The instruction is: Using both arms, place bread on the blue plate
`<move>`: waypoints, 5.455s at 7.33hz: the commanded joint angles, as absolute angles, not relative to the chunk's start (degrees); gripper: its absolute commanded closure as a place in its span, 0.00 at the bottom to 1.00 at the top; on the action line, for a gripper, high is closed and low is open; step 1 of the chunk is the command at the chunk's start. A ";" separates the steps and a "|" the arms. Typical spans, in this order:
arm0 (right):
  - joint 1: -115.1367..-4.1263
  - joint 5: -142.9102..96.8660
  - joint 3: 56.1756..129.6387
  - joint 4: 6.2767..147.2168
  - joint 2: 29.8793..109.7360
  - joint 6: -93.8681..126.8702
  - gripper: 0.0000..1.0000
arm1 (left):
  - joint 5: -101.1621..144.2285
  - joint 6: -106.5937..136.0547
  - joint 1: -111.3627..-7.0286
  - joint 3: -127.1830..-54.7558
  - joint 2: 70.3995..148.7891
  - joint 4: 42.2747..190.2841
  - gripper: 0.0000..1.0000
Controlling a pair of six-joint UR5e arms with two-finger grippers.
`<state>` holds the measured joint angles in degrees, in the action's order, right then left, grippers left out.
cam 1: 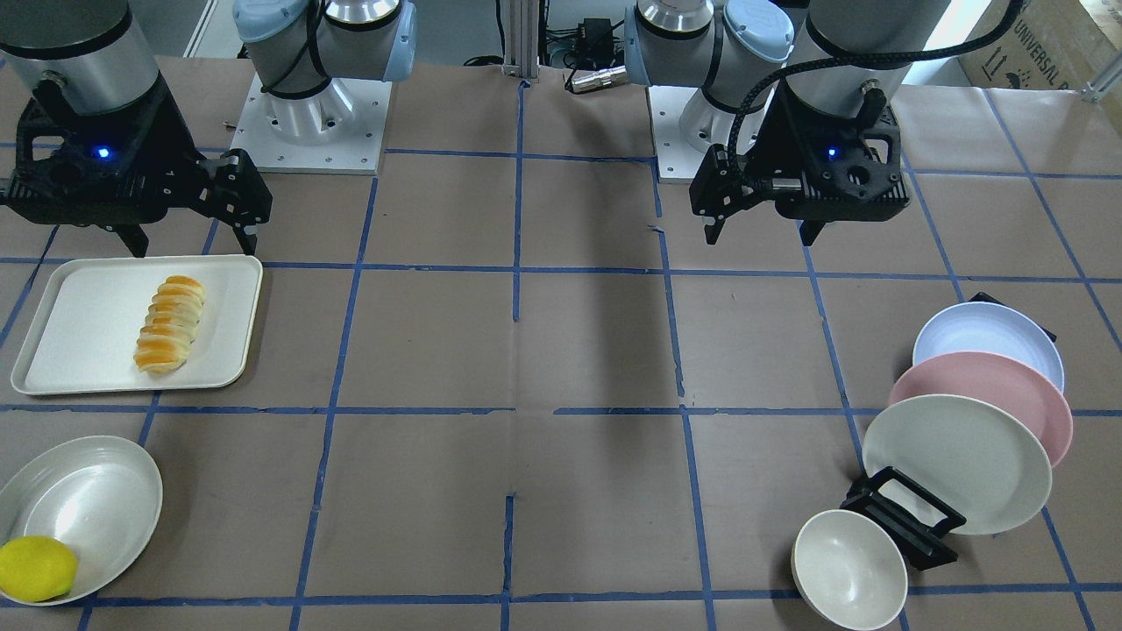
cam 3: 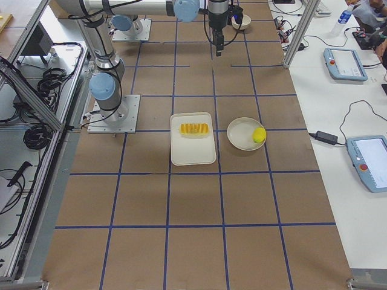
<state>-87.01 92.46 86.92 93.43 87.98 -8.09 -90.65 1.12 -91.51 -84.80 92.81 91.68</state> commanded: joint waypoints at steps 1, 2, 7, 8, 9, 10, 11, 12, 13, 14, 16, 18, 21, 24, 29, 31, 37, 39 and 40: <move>-86.92 92.46 87.01 93.43 87.89 -8.70 0.00 | -90.88 0.62 -91.23 -85.34 92.20 91.23 0.00; -86.58 92.29 88.32 93.86 87.80 -10.88 0.00 | -91.05 -2.26 -89.06 -85.52 91.94 92.54 0.00; -74.22 95.01 95.78 99.57 88.24 -21.93 0.01 | -86.07 -33.18 -59.03 -85.61 92.01 99.56 0.00; -71.48 95.10 98.93 102.28 88.33 -25.19 0.02 | -86.13 -40.97 -54.71 -85.69 93.41 99.58 0.01; -69.54 95.10 103.32 106.92 88.33 -26.01 0.02 | -86.48 -42.52 -50.06 -85.43 95.34 99.75 0.00; -68.91 95.10 107.10 111.66 88.33 -26.02 0.02 | -86.57 -46.63 -45.75 -83.95 97.88 99.67 0.00; -68.82 94.92 109.84 114.84 87.90 -26.02 0.03 | -86.57 -52.59 -42.31 -83.50 100.87 99.06 0.01; -67.77 94.75 113.43 119.57 87.72 -26.10 0.03 | -86.57 -55.69 -39.58 -82.10 103.51 98.88 0.00; -65.59 94.57 117.38 123.45 87.80 -27.50 0.03 | -87.62 -57.90 -38.94 -79.91 107.97 96.79 0.00; -64.44 94.48 121.34 129.32 87.63 -28.47 0.04 | -88.67 -58.88 -38.94 -77.63 113.59 95.55 0.01; -64.16 94.13 124.10 133.59 85.88 -28.48 0.05 | -89.46 -59.06 -40.24 -72.01 121.61 95.54 0.01; -62.59 93.43 124.45 135.25 84.21 -28.56 0.07 | -93.25 -58.71 -44.63 -70.58 125.31 91.18 0.01; -62.23 92.82 128.04 139.82 82.53 -29.09 0.08 | -93.25 -58.97 -45.44 -70.05 128.75 89.03 0.01; -61.27 92.55 129.11 140.71 81.48 -30.84 0.08 | -93.16 -59.59 -45.53 -70.05 130.51 88.07 0.11; -60.20 92.72 131.04 141.59 79.98 -33.12 0.08 | -94.38 -59.50 -45.79 -70.14 130.70 88.07 0.77; -60.12 93.08 130.70 141.77 79.28 -33.22 0.16 | -96.24 -59.68 -45.79 -70.05 130.87 88.07 0.90; -60.03 93.60 128.94 142.03 80.07 -33.48 0.88 | -96.68 -63.20 -44.56 -70.40 117.18 98.76 0.95; -60.12 93.78 128.41 142.03 83.65 -33.14 0.88 | -95.72 -62.23 -45.78 -69.87 110.51 101.60 0.94; -60.20 93.78 127.28 140.81 86.11 -33.05 0.88 | -94.06 -62.23 -47.10 -70.57 108.22 104.04 0.94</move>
